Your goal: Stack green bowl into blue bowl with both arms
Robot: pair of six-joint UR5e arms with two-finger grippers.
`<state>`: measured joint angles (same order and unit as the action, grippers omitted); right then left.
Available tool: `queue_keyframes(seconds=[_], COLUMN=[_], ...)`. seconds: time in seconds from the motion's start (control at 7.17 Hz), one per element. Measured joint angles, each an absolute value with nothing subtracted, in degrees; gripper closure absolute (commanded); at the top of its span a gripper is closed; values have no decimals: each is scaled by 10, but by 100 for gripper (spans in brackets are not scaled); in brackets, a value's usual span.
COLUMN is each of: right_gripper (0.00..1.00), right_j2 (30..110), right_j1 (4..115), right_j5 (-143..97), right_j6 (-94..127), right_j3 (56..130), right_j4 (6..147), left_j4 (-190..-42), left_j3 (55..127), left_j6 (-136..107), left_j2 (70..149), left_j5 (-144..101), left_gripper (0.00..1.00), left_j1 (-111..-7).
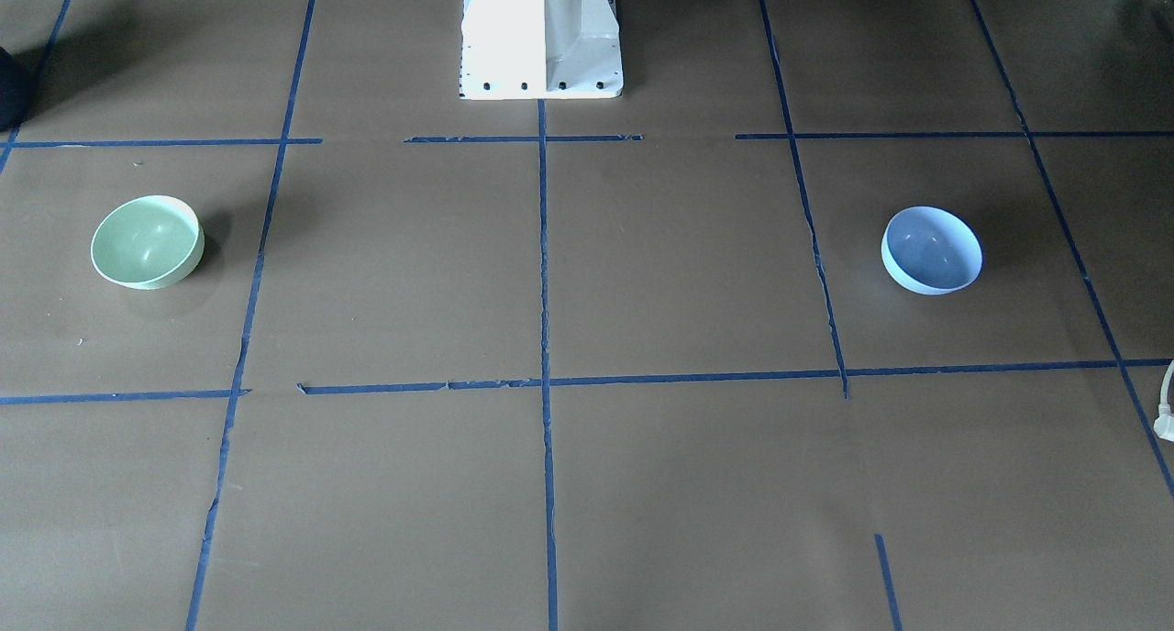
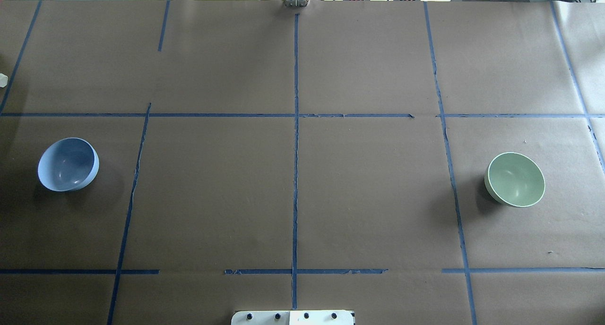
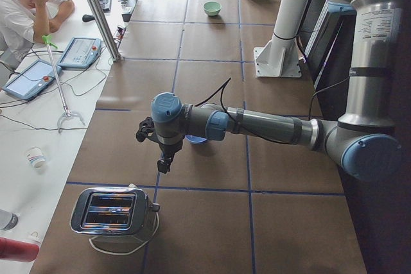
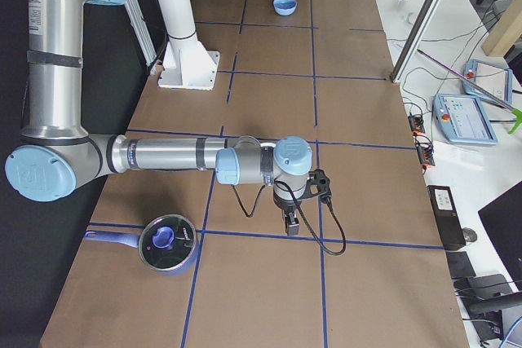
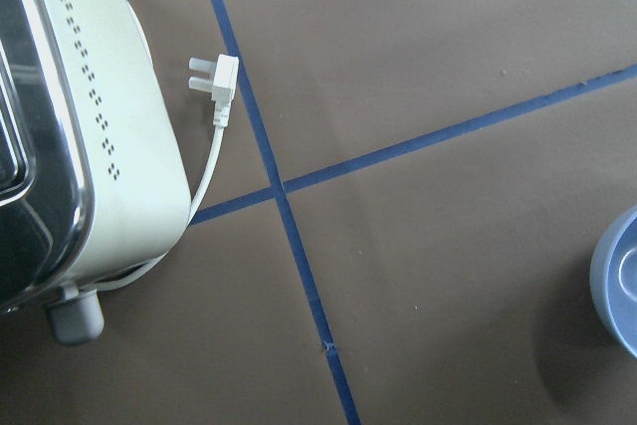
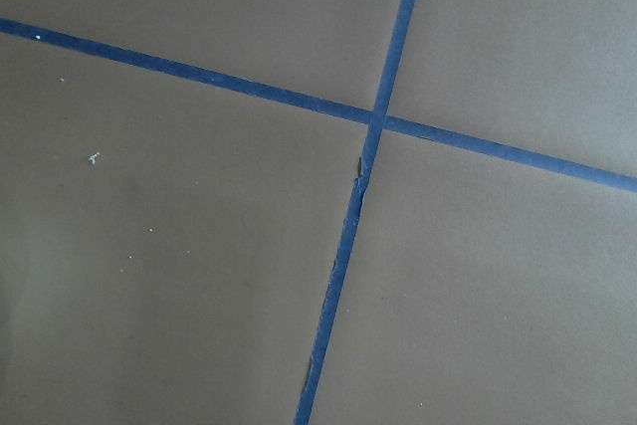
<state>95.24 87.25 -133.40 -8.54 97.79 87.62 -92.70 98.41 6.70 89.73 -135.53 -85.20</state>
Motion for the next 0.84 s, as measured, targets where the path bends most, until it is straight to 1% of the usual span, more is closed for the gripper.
queue_keyframes(seconds=[0.14,0.56,0.7,0.84], right_gripper=[0,0,0,0], right_j2=[952,953,953,953], right_j1=[860,844,843,843], right_j5=[-1337,-1343,-1344,-1344], right_j6=[-63,-25,-23,-22], right_j3=[976,973,972,972], right_j4=[856,826,824,824], left_j4=[-958,-1160,-1190,-1202], left_j3=[987,981,980,980], left_j6=[-14,-335,-406,-446], left_j2=[893,856,852,851], left_j5=[-1354,-1284,-1246,-1220], left_gripper=[0,0,0,9], left_j1=[-808,-655,-605,-570])
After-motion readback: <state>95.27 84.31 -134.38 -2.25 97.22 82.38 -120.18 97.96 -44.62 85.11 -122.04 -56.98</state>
